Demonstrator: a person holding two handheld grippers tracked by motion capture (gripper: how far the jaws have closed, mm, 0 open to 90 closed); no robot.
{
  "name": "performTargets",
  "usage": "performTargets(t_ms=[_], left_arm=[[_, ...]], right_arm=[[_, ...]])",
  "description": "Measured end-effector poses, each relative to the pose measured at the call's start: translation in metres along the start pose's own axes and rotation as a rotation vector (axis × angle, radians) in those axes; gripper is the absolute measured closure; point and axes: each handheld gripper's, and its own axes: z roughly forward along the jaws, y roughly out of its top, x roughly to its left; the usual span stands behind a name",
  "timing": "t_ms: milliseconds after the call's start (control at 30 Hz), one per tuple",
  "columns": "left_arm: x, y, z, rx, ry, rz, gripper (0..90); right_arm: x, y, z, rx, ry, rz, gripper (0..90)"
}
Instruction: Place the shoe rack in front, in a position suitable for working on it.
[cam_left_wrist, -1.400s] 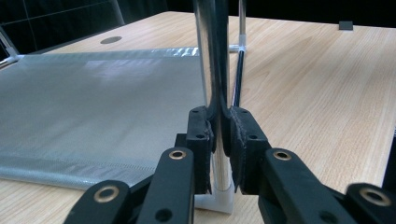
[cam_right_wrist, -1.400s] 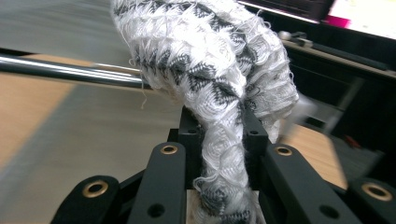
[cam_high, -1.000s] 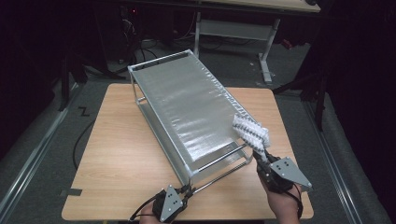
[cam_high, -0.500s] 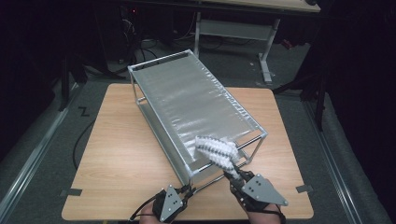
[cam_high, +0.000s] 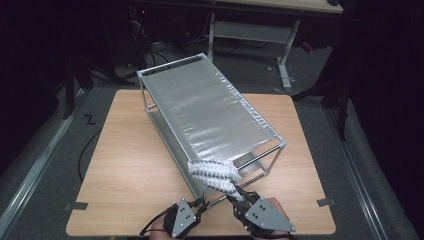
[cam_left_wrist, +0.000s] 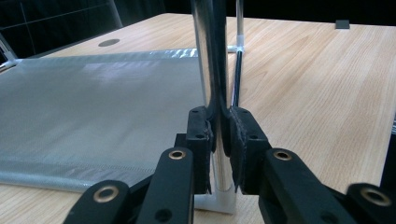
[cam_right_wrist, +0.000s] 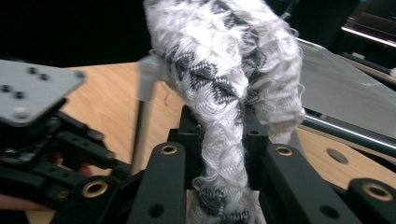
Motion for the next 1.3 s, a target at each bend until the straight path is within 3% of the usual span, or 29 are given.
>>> performTargets(t_ms=[333,633,800,967,1300], left_arm=[[0.0,0.0,0.0,-0.002,-0.001,0.005,78.8],[0.0,0.0,0.0,-0.001,-0.002,0.006,78.8],[0.0,0.0,0.0,0.0,-0.002,0.007,78.8],[0.0,0.0,0.0,-0.001,0.0,0.008,78.7],[0.0,0.0,0.0,0.001,-0.001,0.006,78.8]], right_arm=[[-0.044,-0.009,-0.004,0.019,-0.138,0.063,76.5],[-0.095,-0.026,-0.014,0.051,-0.336,0.161,76.4],[-0.112,-0.033,-0.02,0.06,-0.403,0.196,76.4],[-0.115,-0.037,-0.02,0.063,-0.406,0.202,76.4],[-0.099,-0.045,-0.005,0.131,-0.34,0.149,76.9]])
